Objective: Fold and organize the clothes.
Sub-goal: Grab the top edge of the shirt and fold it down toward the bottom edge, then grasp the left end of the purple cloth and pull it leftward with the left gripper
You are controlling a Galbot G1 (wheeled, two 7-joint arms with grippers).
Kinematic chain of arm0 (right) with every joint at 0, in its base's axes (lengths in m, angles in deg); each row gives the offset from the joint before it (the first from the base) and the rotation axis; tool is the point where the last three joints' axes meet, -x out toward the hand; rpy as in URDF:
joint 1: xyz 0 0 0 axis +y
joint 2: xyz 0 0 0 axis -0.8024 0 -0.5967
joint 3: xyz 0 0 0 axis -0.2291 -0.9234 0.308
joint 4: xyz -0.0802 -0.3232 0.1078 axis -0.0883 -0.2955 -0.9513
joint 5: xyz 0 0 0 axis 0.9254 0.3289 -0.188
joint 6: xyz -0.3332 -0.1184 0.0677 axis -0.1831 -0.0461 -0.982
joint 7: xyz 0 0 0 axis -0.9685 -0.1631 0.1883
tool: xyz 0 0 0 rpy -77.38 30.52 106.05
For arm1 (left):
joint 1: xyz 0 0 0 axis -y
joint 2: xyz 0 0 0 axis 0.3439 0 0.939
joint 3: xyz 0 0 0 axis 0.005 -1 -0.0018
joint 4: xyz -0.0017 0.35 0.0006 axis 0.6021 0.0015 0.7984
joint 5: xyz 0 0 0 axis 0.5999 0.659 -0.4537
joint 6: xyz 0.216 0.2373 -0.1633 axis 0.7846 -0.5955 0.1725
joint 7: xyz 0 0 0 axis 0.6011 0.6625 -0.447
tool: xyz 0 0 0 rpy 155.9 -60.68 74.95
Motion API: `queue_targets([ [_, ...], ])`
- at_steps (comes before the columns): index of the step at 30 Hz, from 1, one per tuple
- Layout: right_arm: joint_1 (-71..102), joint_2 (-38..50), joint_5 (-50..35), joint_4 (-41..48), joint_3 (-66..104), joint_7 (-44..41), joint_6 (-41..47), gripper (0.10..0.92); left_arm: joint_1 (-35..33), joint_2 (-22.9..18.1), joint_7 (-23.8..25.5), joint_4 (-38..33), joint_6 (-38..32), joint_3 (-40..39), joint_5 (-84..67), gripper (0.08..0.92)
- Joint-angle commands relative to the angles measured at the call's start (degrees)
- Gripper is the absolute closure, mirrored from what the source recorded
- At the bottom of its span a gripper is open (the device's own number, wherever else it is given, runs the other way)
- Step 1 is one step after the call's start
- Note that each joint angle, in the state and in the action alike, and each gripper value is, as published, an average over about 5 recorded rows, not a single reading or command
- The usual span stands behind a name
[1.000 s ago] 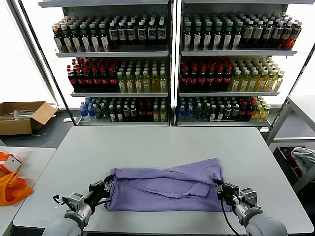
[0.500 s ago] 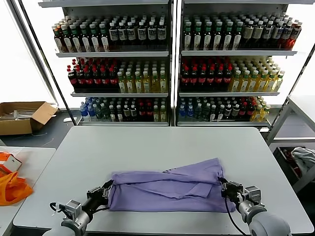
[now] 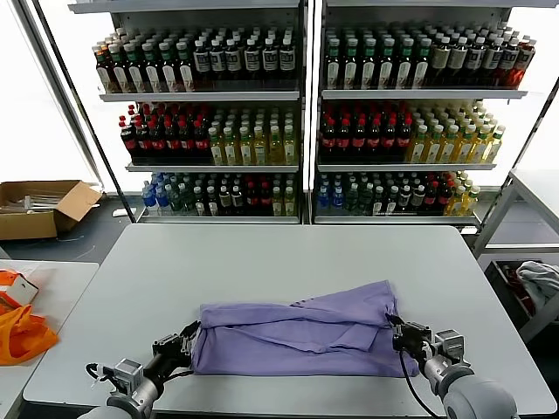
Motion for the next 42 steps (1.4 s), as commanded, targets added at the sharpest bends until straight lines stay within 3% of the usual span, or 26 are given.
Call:
queue_targets([
  [1, 0.9, -0.1, 5.8, -0.9, 0.8, -1.4, 0.0, 0.783, -0.2, -1.8, -0.9, -0.6, 0.0, -0.3, 1.6, 0.905],
  [7, -0.3, 0.6, 3.2, -5.2, 5.3, -0.5, 0.1, 0.610, 0.8, -3.9, -2.5, -2.1, 0.9, 0.1, 1.9, 0.797],
  [19, -3.2, -0.4, 0.1, -7.4, 4.7, 2.7, -0.2, 0.268, 2.3, -10.3, -6.5, 1.0, 1.7, 0.3, -1.5, 0.453],
  [22, -3.6, -0.2, 0.1, -7.0, 4.2, 2.8, -0.2, 0.216, 2.4, -10.9, -6.7, 1.5, 1.7, 0.1, -2.4, 0.367],
  [29, -3.6, 0.2, 0.6, -6.7, 3.5, 2.6, -0.3, 0.203, 3.1, -12.0, -6.8, 2.7, 1.7, -0.5, -2.9, 0.193],
  [42, -2.9, -0.5, 2.5, -7.0, 2.2, 2.4, -0.7, 0.203, 3.3, -12.4, -6.5, 4.5, 1.6, -1.1, -4.1, 0.182],
])
